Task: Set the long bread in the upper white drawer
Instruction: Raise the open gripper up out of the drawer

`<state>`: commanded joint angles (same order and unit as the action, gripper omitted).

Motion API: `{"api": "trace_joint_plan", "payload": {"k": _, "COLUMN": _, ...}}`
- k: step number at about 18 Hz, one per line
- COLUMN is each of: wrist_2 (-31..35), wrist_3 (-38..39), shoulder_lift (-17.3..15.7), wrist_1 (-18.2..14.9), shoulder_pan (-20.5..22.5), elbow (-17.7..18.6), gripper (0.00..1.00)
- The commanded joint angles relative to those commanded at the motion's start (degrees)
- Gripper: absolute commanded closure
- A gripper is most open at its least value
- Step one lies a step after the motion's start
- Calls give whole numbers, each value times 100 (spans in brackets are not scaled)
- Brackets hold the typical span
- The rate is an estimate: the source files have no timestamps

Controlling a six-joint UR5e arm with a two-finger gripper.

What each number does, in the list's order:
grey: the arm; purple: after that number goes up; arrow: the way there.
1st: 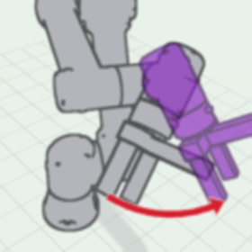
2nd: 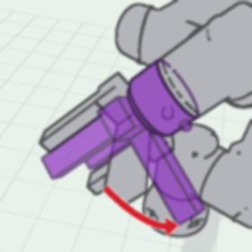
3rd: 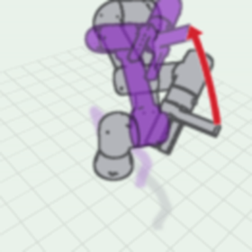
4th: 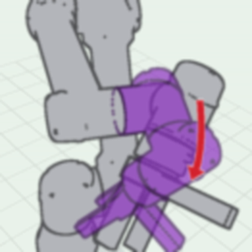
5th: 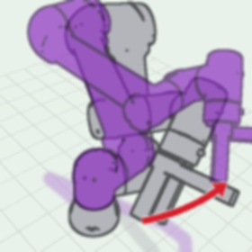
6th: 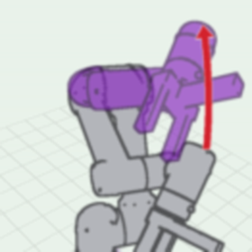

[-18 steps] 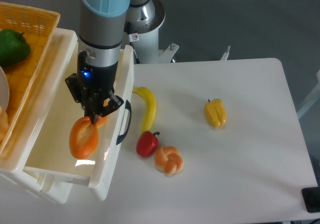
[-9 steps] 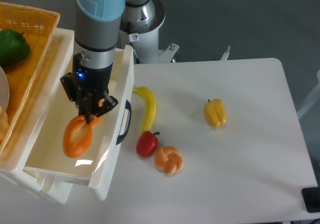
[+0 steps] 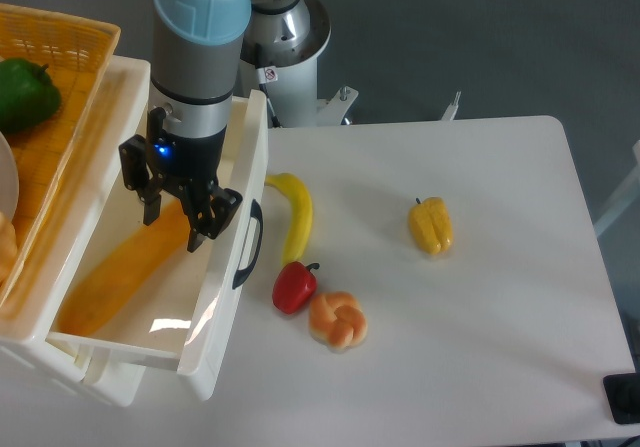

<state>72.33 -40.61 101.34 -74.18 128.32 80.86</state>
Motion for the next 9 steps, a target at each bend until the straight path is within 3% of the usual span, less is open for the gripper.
{"api": "trace_joint_plan", "payload": {"k": 2, "wrist_2": 9, "wrist_3": 0, "shoulder_lift": 0, "wrist_1": 0, "shoulder_pan": 87, "elbow": 0, "gripper": 19}}
{"api": "trace_joint_plan", "payload": {"k": 4, "wrist_2": 9, "wrist_3": -87, "shoulder_lift": 0, "wrist_1": 0, "shoulder_pan": 158, "elbow": 0, "gripper": 0}}
{"api": "trace_joint_plan", "payload": {"k": 9, "wrist_2": 35, "wrist_3": -53, "shoulder_lift": 9, "wrist_1": 26, "shoulder_pan": 237, "elbow": 0, "gripper": 0}}
